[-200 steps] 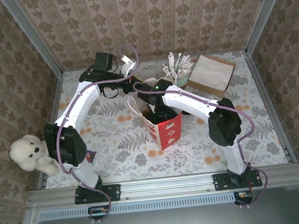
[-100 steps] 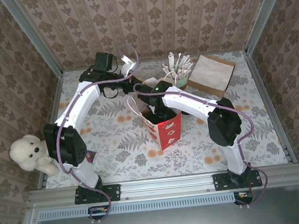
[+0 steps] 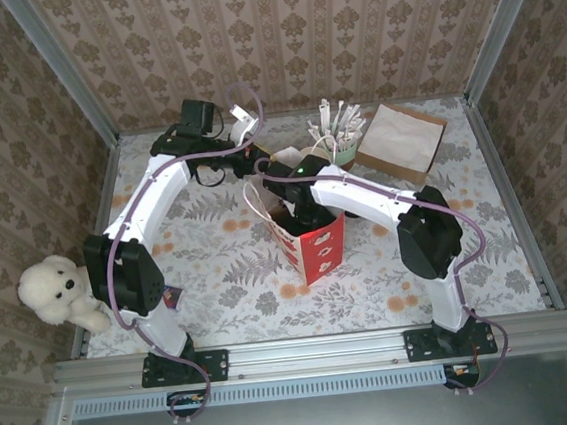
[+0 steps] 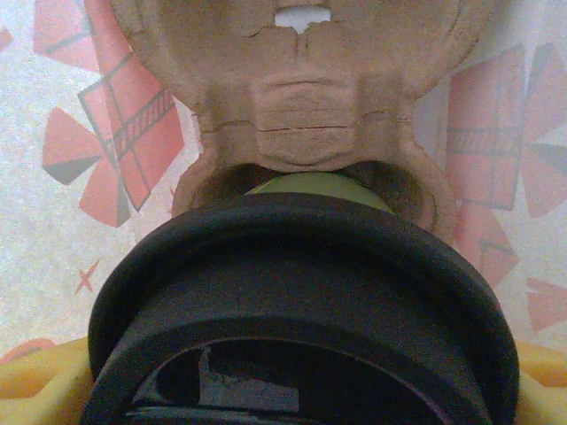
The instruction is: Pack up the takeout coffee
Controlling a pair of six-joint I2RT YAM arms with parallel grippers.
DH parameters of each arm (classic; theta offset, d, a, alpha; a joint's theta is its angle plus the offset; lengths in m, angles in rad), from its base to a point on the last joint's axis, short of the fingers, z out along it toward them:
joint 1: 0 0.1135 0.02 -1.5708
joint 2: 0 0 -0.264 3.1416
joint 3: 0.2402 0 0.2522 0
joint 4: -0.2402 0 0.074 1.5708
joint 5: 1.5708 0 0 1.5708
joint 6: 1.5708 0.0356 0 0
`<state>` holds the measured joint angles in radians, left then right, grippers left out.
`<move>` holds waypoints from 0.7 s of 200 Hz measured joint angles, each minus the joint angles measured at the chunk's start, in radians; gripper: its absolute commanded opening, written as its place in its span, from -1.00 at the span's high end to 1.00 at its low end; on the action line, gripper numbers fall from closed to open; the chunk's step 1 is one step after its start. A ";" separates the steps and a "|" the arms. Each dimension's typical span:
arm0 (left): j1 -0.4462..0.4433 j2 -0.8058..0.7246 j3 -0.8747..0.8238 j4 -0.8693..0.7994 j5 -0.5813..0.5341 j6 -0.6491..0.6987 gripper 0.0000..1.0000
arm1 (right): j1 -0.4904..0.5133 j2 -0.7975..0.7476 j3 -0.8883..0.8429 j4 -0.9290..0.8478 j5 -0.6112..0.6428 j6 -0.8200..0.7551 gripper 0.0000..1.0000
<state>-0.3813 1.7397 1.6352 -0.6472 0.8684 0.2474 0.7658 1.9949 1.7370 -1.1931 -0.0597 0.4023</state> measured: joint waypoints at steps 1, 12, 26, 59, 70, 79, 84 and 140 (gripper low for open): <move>0.000 0.000 0.000 0.000 0.000 0.000 0.70 | 0.000 -0.001 -0.001 0.002 0.000 0.000 -0.03; -0.002 0.000 0.000 0.000 0.001 0.000 0.70 | 0.000 -0.010 -0.016 0.017 0.002 -0.003 -0.03; -0.005 0.000 0.000 0.001 0.003 0.000 0.70 | 0.000 -0.019 -0.030 0.032 0.003 -0.007 -0.02; -0.006 0.000 0.000 0.001 0.004 0.000 0.70 | 0.000 -0.031 -0.048 0.056 0.007 -0.012 -0.02; -0.006 0.000 0.000 0.002 0.004 0.000 0.70 | 0.000 -0.032 -0.051 0.064 0.009 -0.014 -0.03; -0.006 0.000 0.000 0.002 0.004 0.000 0.70 | 0.000 -0.033 -0.051 0.069 0.011 -0.015 -0.02; -0.006 0.000 0.000 0.002 0.004 0.000 0.70 | 0.000 -0.032 -0.051 0.071 0.011 -0.016 -0.02; -0.006 0.000 0.000 0.003 0.004 0.000 0.69 | 0.000 -0.044 -0.070 0.101 0.020 -0.032 -0.02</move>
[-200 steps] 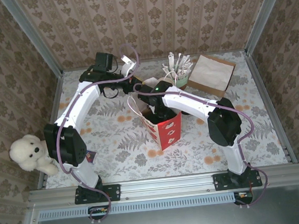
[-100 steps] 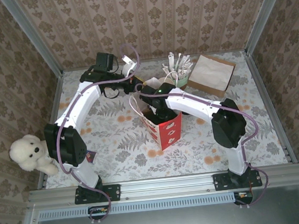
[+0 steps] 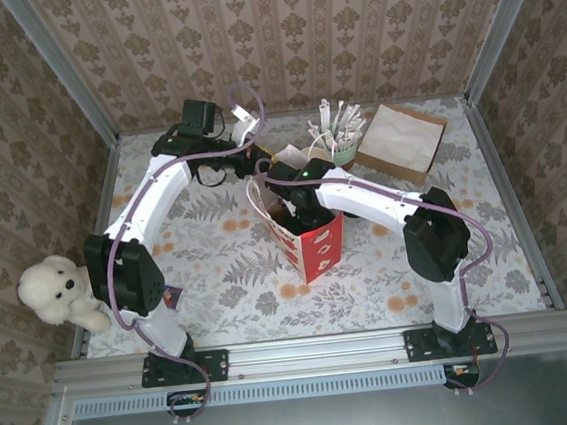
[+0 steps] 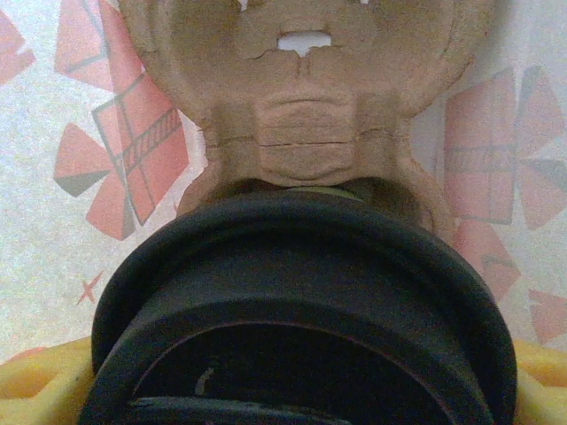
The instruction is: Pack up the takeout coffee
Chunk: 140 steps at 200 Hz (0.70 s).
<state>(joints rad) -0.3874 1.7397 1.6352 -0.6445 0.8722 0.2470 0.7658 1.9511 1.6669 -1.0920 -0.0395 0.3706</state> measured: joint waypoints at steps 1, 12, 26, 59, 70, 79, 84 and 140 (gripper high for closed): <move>0.000 0.000 0.000 0.000 0.000 0.000 0.69 | 0.000 0.000 0.000 0.001 0.000 0.000 -0.02; 0.000 0.000 0.000 0.000 0.000 0.000 0.69 | 0.000 -0.008 -0.013 0.014 0.002 -0.002 -0.02; 0.000 0.000 0.000 0.000 0.001 0.000 0.68 | 0.001 -0.018 -0.029 0.032 0.004 -0.002 -0.02; 0.000 0.000 -0.002 0.000 0.004 0.000 0.61 | 0.001 -0.033 -0.057 0.065 0.007 -0.002 -0.03; 0.000 0.000 -0.003 0.000 0.004 -0.003 0.57 | 0.001 -0.035 -0.064 0.072 0.009 -0.002 -0.02; 0.000 0.000 -0.003 0.000 0.005 -0.006 0.55 | 0.001 -0.039 -0.069 0.080 0.009 -0.002 -0.02; 0.000 0.000 -0.003 0.000 0.006 -0.007 0.54 | 0.001 -0.041 -0.073 0.084 0.010 -0.002 -0.02; 0.000 -0.006 -0.006 0.004 0.011 -0.024 0.21 | 0.001 -0.048 -0.085 0.103 0.013 -0.002 -0.02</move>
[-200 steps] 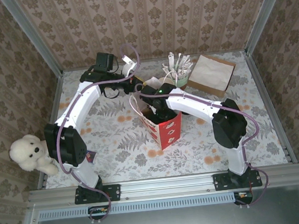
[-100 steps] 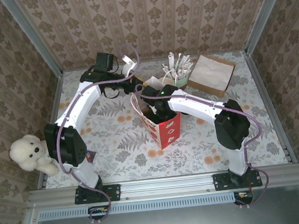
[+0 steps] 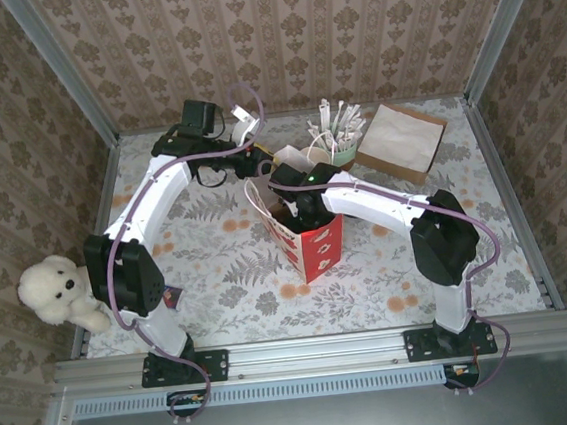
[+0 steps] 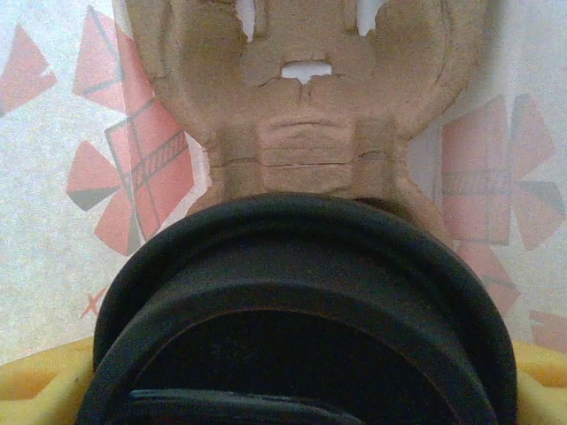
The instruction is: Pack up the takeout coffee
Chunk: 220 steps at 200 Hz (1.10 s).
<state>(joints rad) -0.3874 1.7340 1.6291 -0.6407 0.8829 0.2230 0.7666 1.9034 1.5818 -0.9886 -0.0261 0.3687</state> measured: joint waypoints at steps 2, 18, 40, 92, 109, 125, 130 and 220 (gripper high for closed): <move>0.000 0.000 0.000 0.000 0.000 -0.003 0.19 | 0.000 0.000 0.000 0.000 0.000 0.000 -0.02; 0.001 -0.011 -0.012 0.015 -0.002 -0.013 0.03 | 0.000 -0.001 -0.003 0.006 0.002 0.000 -0.02; 0.004 -0.034 -0.034 0.038 -0.013 -0.033 -0.24 | 0.003 -0.005 -0.008 0.018 0.009 -0.003 -0.02; 0.023 -0.071 -0.078 0.118 -0.072 -0.101 -0.91 | 0.005 -0.010 -0.024 0.055 0.023 -0.003 -0.03; 0.030 -0.095 -0.112 0.149 -0.099 -0.126 -1.00 | 0.006 -0.010 -0.025 0.057 0.026 -0.003 -0.03; 0.033 -0.117 -0.138 0.175 -0.114 -0.143 -1.00 | 0.010 -0.006 -0.026 0.061 0.034 -0.002 -0.03; 0.034 -0.122 -0.145 0.183 -0.117 -0.147 -1.00 | 0.010 -0.005 -0.030 0.066 0.036 -0.002 -0.03; 0.049 -0.134 -0.164 0.246 -0.150 -0.240 -1.00 | 0.010 -0.001 -0.065 0.153 0.062 0.009 -0.10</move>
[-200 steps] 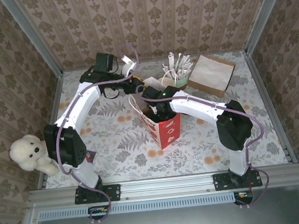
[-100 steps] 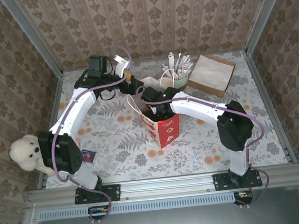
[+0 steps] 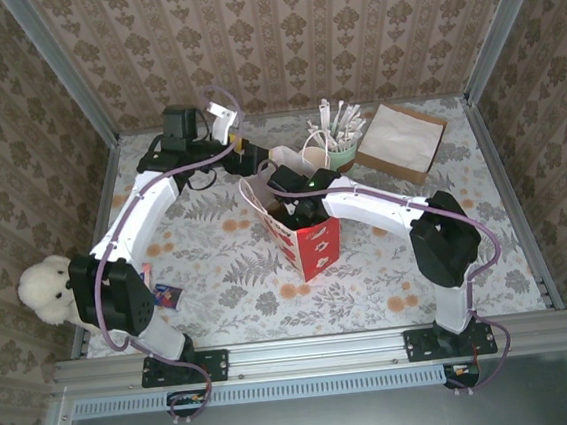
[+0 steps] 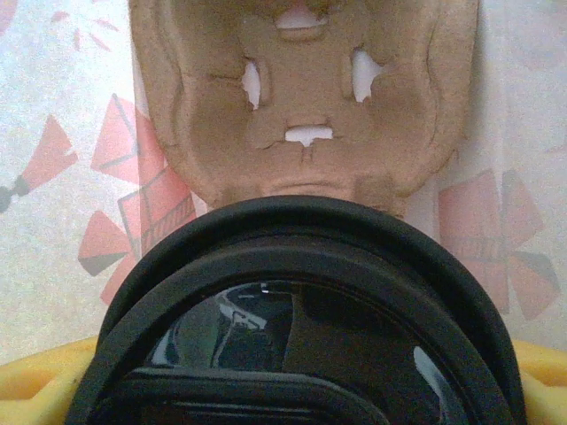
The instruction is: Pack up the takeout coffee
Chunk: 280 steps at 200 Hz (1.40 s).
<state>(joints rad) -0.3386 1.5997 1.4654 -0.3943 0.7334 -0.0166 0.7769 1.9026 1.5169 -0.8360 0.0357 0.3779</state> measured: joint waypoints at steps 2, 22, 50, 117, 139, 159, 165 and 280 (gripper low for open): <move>0.000 0.000 0.000 0.000 -0.002 -0.002 -1.00 | 0.000 0.000 0.000 0.000 0.000 0.000 -0.11; 0.002 0.000 0.000 0.000 -0.019 -0.013 -1.00 | 0.003 0.006 0.016 -0.008 0.005 0.004 -0.15; 0.007 0.000 0.000 -0.008 -0.069 -0.026 -1.00 | 0.008 0.011 0.039 -0.027 0.012 0.012 -0.20; 0.013 -0.040 -0.002 -0.025 -0.217 -0.086 -1.00 | 0.013 0.014 0.052 -0.044 0.019 0.019 -0.38; 0.013 -0.068 -0.004 -0.034 -0.270 -0.102 -1.00 | 0.016 0.014 0.056 -0.051 0.022 0.023 -0.47; 0.013 -0.077 -0.004 -0.049 -0.330 -0.120 -1.00 | 0.019 0.016 0.062 -0.060 0.028 0.027 -0.55; 0.013 -0.077 -0.004 -0.058 -0.348 -0.124 -1.00 | 0.020 0.017 0.064 -0.061 0.030 0.030 -0.60; 0.014 -0.077 -0.005 -0.126 -0.451 -0.150 -1.00 | 0.023 0.023 0.084 -0.150 0.078 0.044 -1.00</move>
<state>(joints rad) -0.3244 1.5230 1.4601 -0.5198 0.2825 -0.1661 0.7994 1.9255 1.6005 -0.9855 0.1135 0.4217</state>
